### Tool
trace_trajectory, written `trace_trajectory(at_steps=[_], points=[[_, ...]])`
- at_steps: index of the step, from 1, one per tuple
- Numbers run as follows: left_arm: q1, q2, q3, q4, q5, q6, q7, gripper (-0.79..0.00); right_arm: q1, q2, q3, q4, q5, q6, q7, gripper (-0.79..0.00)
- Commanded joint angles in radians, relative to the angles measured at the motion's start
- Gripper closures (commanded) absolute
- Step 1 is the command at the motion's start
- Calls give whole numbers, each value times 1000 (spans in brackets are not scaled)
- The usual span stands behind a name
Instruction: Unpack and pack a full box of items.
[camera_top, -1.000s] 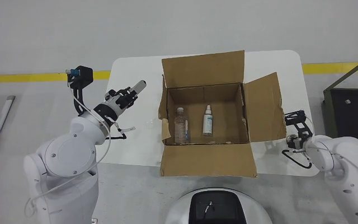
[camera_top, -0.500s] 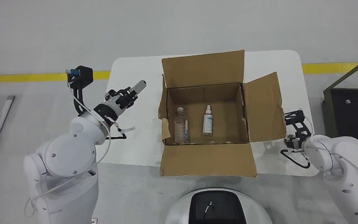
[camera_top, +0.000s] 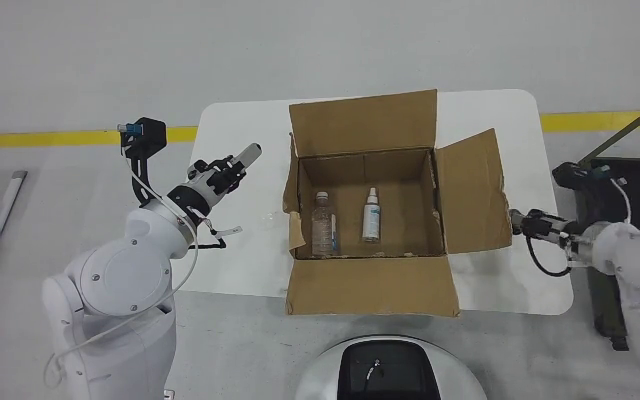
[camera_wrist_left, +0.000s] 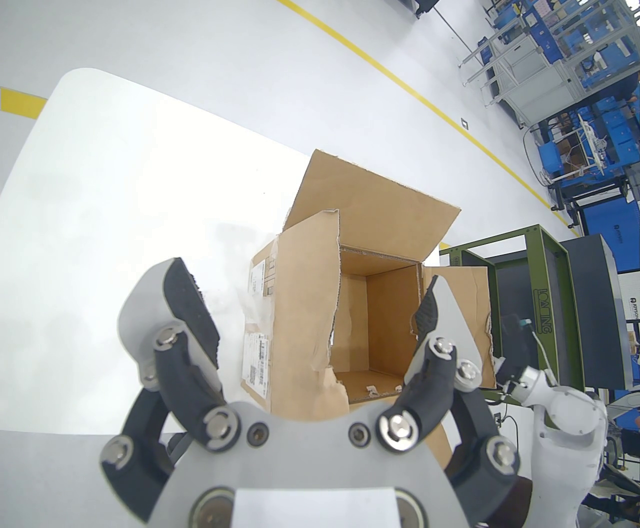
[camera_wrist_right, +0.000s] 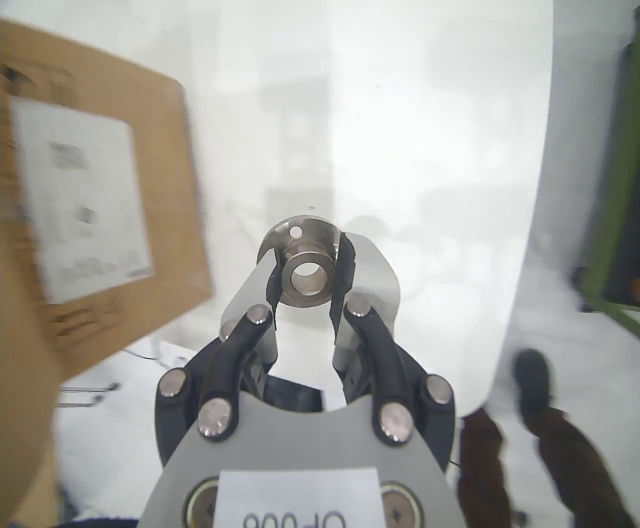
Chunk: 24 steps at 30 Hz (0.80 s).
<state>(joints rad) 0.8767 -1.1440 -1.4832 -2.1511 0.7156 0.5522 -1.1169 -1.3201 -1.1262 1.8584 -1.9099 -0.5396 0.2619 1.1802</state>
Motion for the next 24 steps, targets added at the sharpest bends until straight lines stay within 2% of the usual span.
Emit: trace_trajectory(at_steps=[1, 8, 11, 15, 18, 21, 24], points=[[0, 0, 0, 0, 0, 0, 0, -785, -1, -5, 81, 9, 269, 22, -11, 0], [0, 0, 0, 0, 0, 0, 0, -785, -10, -23, 223, 58, 811, 31, -78, 0], [0, 0, 0, 0, 0, 0, 0, -785, -28, -27, 228, 40, 937, 17, -84, 0], [0, 0, 0, 0, 0, 0, 0, -785, -27, -24, 187, 2, 1022, 25, -42, 0], [0, 0, 0, 0, 0, 0, 0, -785, -23, -18, 134, -32, 997, 39, -49, 0], [0, 0, 0, 0, 0, 0, 0, -785, -12, -12, 62, -83, 897, 76, -99, 0], [0, 0, 0, 0, 0, 0, 0, -785, -10, 0, -27, -188, 652, 116, -190, 0]])
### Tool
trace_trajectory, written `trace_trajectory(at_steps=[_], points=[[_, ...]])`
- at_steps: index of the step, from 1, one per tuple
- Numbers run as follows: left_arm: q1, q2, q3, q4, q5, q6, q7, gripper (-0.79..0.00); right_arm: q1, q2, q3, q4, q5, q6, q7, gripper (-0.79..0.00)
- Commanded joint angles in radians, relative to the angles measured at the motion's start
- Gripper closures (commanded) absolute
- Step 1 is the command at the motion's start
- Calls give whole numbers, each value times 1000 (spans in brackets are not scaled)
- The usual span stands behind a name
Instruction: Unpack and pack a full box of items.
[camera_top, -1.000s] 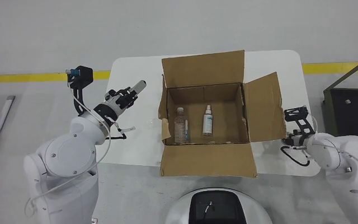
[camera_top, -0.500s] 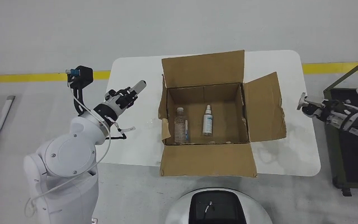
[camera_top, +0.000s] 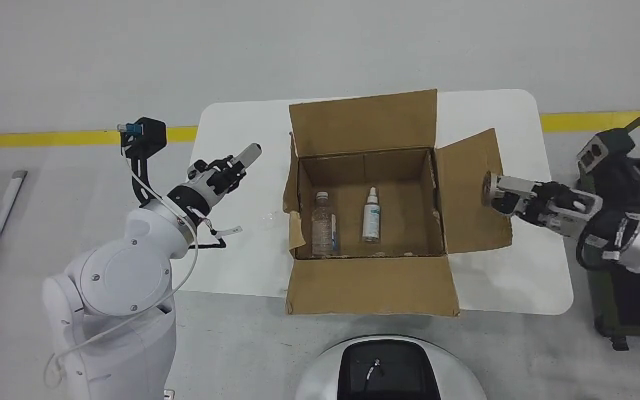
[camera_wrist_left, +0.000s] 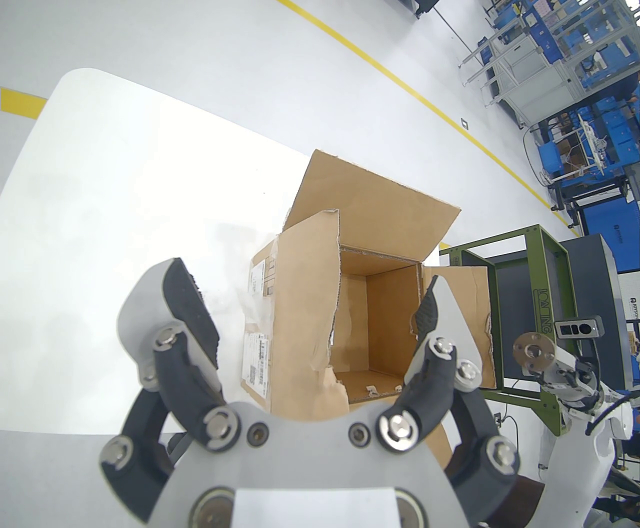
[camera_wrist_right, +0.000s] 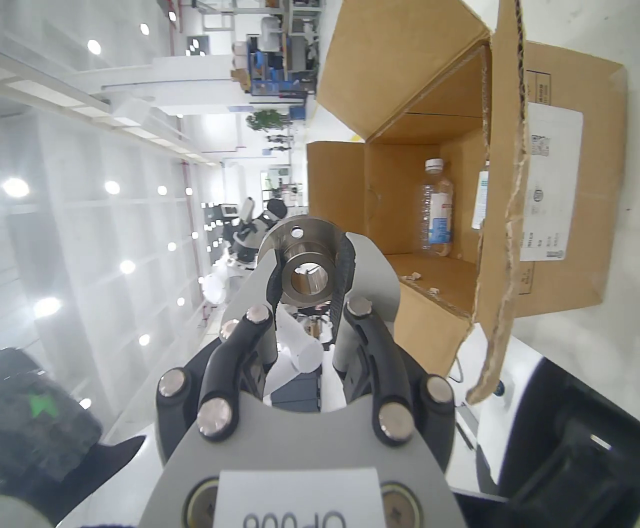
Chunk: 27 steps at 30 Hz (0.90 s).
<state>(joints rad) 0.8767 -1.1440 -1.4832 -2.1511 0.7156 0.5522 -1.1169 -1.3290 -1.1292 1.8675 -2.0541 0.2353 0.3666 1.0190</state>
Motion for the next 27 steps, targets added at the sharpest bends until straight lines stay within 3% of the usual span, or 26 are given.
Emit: trace_trajectory(at_steps=[1, 7, 13, 17, 27], points=[[0, 0, 0, 0, 0, 0, 0, -785, 0, 5, -78, -77, -184, 17, -44, 0], [0, 0, 0, 0, 0, 0, 0, -785, 50, 17, -339, -155, -633, 44, -171, 0], [0, 0, 0, 0, 0, 0, 0, -785, 97, 16, -594, -103, -1076, 82, -274, 0], [0, 0, 0, 0, 0, 0, 0, -785, 144, 3, -688, -37, -1141, 155, -237, 0], [0, 0, 0, 0, 0, 0, 0, -785, 145, 2, -690, -35, -1140, 162, -234, 0]])
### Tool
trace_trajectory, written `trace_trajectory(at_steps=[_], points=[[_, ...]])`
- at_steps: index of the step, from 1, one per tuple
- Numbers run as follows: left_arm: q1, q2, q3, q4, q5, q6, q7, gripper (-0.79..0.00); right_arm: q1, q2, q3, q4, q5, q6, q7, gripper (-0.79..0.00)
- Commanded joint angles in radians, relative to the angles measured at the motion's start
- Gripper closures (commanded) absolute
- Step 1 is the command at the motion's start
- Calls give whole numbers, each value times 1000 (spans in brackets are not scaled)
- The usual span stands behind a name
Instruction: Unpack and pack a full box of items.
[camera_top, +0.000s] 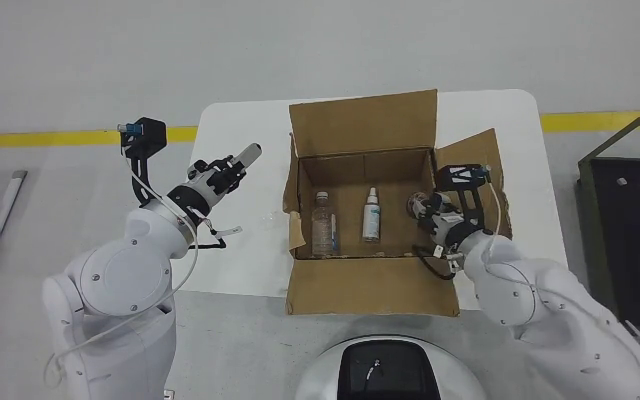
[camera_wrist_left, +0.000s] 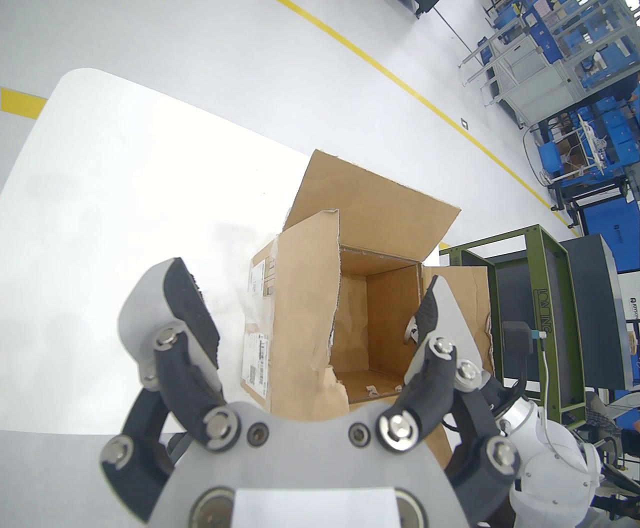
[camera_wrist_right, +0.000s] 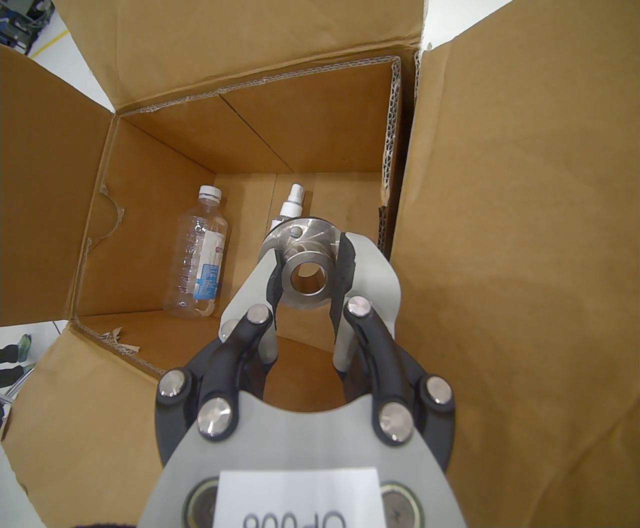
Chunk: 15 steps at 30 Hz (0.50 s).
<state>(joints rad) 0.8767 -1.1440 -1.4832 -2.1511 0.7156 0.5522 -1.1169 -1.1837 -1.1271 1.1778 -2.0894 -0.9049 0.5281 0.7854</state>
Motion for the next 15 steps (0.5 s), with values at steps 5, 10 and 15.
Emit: trace_trajectory(at_steps=[5, 10, 15], points=[[0, 0, 0, 0, 0, 0, 0, -785, 0, 0, 0, 0, 0, 0, 0, 0], [0, 0, 0, 0, 0, 0, 0, -785, 9, -5, -36, 27, -21, -75, -28, 0], [0, 0, 0, 0, 0, 0, 0, -785, 111, -32, -172, 111, -93, -44, -17, 0]])
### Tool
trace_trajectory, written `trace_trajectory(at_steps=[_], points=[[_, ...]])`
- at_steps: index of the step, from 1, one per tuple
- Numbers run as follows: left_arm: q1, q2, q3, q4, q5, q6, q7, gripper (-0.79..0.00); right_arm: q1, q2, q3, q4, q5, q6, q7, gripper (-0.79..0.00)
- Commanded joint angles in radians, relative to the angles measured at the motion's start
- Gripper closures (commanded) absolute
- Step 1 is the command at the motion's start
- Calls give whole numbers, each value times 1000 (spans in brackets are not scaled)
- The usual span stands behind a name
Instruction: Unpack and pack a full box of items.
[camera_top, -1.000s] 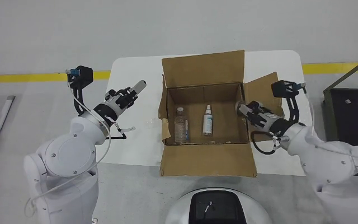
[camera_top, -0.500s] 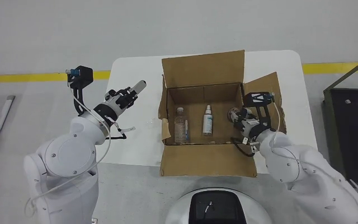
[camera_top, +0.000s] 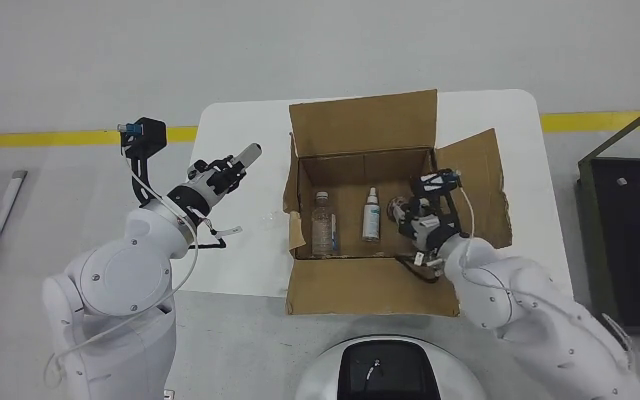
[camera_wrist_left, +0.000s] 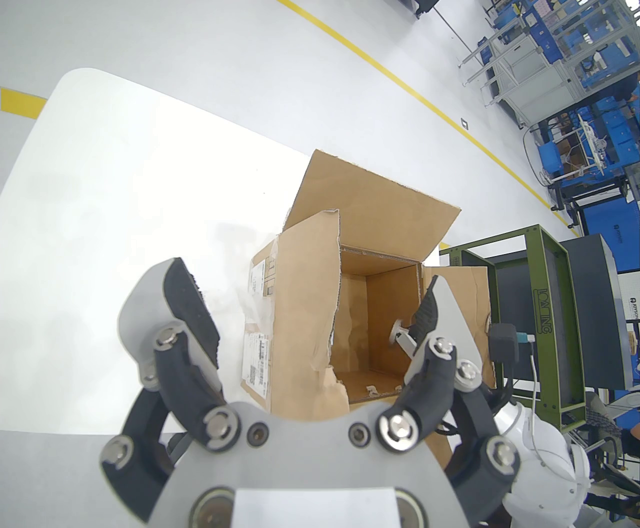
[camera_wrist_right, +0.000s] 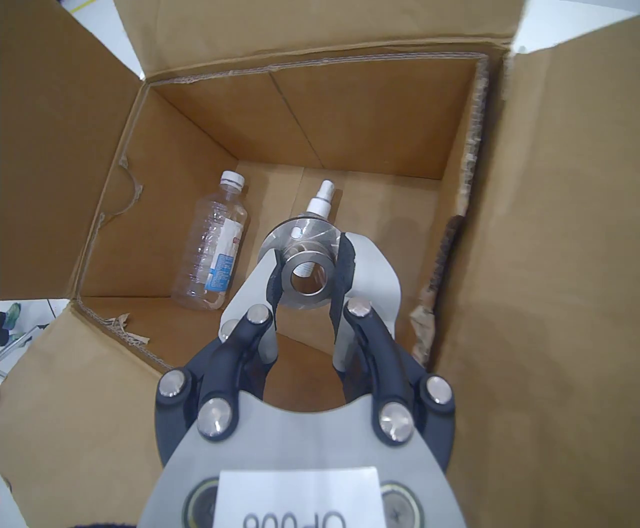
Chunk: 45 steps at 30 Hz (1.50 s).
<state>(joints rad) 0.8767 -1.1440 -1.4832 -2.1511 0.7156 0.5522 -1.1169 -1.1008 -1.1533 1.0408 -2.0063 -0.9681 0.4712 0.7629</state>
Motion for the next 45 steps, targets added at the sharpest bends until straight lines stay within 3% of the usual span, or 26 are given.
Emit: trace_trajectory(at_steps=[1, 9, 17, 23, 30, 35, 45], points=[[0, 0, 0, 0, 0, 0, 0, -785, 57, -14, -73, 58, -64, 27, 16, 0], [0, 0, 0, 0, 0, 0, 0, -785, 250, -88, -248, 289, -163, 220, 124, 0], [0, 0, 0, 0, 0, 0, 0, -785, 341, -135, -303, 426, -188, 272, 213, 0], [0, 0, 0, 0, 0, 0, 0, -785, 370, -163, -323, 485, -194, 278, 249, 0], [0, 0, 0, 0, 0, 0, 0, -785, 386, -194, -329, 520, -120, 215, 261, 0], [0, 0, 0, 0, 0, 0, 0, -785, 373, -210, -307, 500, -43, 143, 184, 0], [0, 0, 0, 0, 0, 0, 0, -785, 342, -209, -254, 527, -175, 238, 187, 0]])
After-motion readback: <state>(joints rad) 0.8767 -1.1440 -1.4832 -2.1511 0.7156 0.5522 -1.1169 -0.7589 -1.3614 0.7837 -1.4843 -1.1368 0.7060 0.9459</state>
